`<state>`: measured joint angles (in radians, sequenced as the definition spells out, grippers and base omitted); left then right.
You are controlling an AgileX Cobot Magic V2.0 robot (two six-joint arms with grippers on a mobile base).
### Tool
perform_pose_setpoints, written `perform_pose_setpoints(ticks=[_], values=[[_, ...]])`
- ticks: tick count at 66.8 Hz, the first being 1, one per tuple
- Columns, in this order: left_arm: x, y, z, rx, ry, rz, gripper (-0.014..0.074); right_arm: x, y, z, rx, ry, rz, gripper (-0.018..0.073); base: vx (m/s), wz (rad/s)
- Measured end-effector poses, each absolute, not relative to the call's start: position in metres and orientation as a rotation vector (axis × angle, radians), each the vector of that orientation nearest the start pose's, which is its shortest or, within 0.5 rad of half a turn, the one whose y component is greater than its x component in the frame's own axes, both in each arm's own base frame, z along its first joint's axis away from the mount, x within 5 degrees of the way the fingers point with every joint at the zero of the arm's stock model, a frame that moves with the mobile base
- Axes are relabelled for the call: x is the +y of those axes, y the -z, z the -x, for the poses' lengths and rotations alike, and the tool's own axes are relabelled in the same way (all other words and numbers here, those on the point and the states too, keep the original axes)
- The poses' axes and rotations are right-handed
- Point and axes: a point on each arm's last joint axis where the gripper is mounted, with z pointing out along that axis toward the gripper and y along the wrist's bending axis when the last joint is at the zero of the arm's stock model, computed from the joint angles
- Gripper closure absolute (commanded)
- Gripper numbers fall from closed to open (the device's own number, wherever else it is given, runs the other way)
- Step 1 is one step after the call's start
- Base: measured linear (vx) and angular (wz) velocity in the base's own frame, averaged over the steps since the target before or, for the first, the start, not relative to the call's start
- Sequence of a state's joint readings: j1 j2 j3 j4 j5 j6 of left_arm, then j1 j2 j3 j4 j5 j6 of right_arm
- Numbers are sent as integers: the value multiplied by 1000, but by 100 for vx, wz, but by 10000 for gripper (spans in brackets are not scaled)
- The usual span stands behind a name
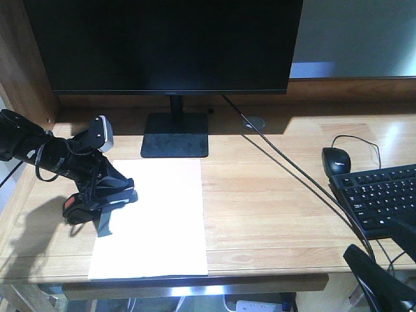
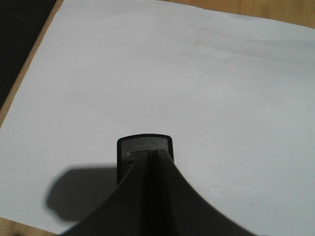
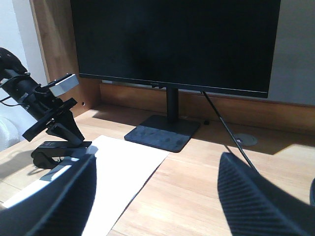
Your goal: Grab stapler and paper to desk for stapling
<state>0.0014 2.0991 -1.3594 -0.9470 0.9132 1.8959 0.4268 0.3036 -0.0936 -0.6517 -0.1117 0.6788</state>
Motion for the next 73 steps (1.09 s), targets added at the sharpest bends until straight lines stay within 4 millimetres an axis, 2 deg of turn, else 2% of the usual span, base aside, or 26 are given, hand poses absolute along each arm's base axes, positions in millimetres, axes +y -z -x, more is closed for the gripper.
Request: perform_pose_setpoints(ticks=[61,73], values=[[-56,-146,-406,2050,549,-1473,603,40,-232,-74,1577,-408,371,62,0,0],[-55,-162,-408,2059,543,-1473,603,40,-232,-74,1577,-408,371,62,0,0]])
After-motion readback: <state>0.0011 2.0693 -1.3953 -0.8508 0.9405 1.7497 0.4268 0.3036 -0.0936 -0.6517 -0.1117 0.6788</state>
